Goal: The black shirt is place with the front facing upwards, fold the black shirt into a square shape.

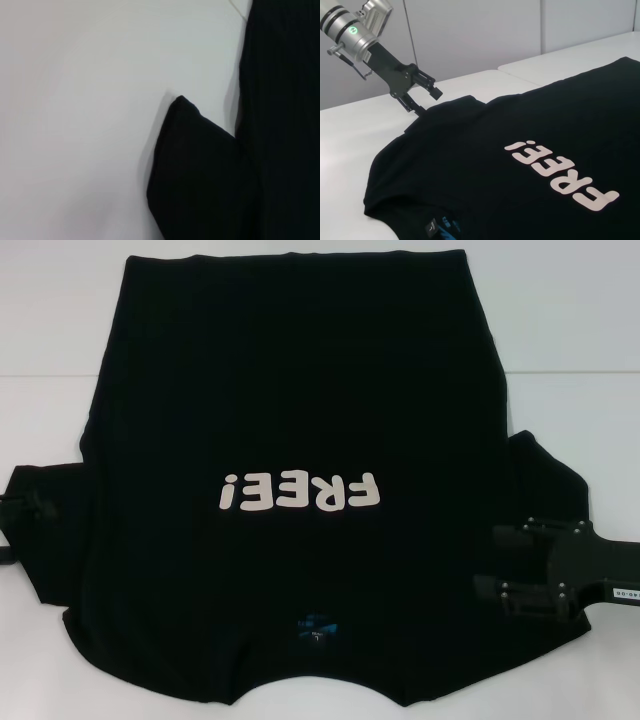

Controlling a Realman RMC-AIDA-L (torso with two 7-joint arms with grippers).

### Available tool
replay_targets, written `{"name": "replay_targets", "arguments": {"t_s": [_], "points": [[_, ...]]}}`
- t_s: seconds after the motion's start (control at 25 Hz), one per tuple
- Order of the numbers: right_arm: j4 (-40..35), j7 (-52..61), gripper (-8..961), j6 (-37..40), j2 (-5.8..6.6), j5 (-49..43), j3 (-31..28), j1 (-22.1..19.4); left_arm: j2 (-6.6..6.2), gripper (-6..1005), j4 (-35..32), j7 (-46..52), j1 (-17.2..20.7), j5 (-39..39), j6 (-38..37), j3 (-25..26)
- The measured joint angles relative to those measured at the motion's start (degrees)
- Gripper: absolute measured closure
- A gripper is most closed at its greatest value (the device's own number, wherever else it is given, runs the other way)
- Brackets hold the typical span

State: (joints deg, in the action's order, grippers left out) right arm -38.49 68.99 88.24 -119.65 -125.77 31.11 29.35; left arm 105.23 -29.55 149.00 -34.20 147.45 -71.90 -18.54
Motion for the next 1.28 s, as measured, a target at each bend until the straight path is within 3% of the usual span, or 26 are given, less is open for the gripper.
{"name": "replay_targets", "arguments": {"t_s": [0.44, 0.84, 1.16, 1.28], "points": [[0.0, -0.1, 176, -0.1, 0.04, 0.0, 0.0, 0.0, 0.82, 99, 0.1, -0.3, -1.0, 0.1, 0.8, -0.3], [0.0, -0.1, 177, -0.1, 0.02, 0.0, 0.0, 0.1, 0.65, 131, -0.4, -0.5, -1.1, 0.3, 0.8, -0.6], [-0.2, -0.1, 177, -0.1, -0.05, 0.0, 0.0, 0.2, 0.93, 365, -0.9, -1.3, -1.2, 0.3, 0.8, -1.0], [-0.2, 0.0, 177, -0.2, -0.06, 0.0, 0.0, 0.3, 0.86, 512, -0.9, -1.3, -1.2, 0.2, 0.6, -1.0]]}}
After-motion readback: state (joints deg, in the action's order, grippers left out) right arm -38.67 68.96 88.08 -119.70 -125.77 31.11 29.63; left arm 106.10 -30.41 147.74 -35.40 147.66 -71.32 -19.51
